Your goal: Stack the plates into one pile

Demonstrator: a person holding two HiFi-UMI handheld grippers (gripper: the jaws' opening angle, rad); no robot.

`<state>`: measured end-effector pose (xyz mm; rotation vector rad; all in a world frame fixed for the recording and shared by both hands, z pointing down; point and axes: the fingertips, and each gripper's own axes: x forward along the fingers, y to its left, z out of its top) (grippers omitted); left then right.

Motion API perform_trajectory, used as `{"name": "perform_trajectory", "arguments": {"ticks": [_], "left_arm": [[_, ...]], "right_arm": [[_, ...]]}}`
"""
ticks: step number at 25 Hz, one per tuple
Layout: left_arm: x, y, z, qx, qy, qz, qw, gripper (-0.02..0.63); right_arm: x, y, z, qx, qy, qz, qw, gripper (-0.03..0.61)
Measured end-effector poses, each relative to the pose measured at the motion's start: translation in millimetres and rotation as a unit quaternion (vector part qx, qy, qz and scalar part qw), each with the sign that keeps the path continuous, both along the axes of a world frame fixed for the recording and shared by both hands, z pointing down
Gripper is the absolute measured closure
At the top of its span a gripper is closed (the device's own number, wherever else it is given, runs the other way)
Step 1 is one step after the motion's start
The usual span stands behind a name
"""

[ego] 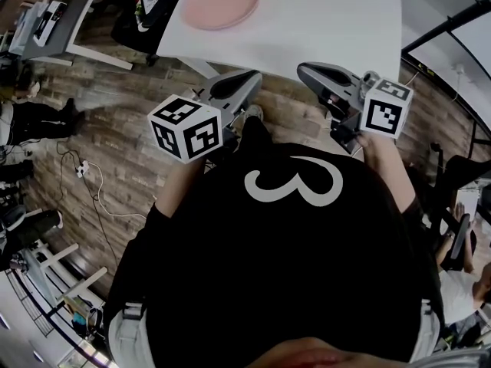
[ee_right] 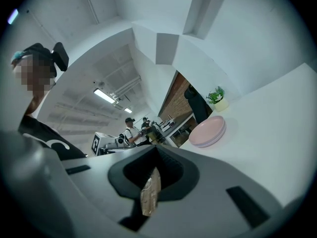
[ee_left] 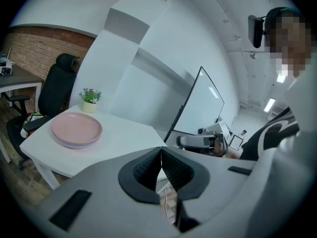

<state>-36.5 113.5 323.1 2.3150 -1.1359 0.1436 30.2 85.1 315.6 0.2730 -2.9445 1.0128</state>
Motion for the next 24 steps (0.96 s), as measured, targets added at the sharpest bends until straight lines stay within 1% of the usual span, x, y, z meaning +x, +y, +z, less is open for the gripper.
{"name": "perform_trajectory", "arguments": {"ticks": [6, 13, 24], "left_arm": [[1, 10, -6, 0.008, -0.002, 0.007, 0.9999, 0.597], [8, 18, 8, 0.000, 0.000, 0.007, 1.0000, 0.597], [-1, 27, 20, -0.014, 0.000, 0.002, 0.9999, 0.597]], "right_arm": [[0, 11, -6, -0.001, -0.008, 0.000, 1.000, 0.555], [3, 17, 8, -0.010, -0.002, -0.002, 1.000, 0.555], [-3, 25, 23, -0.030, 0.001, 0.005, 1.000, 0.555]]}}
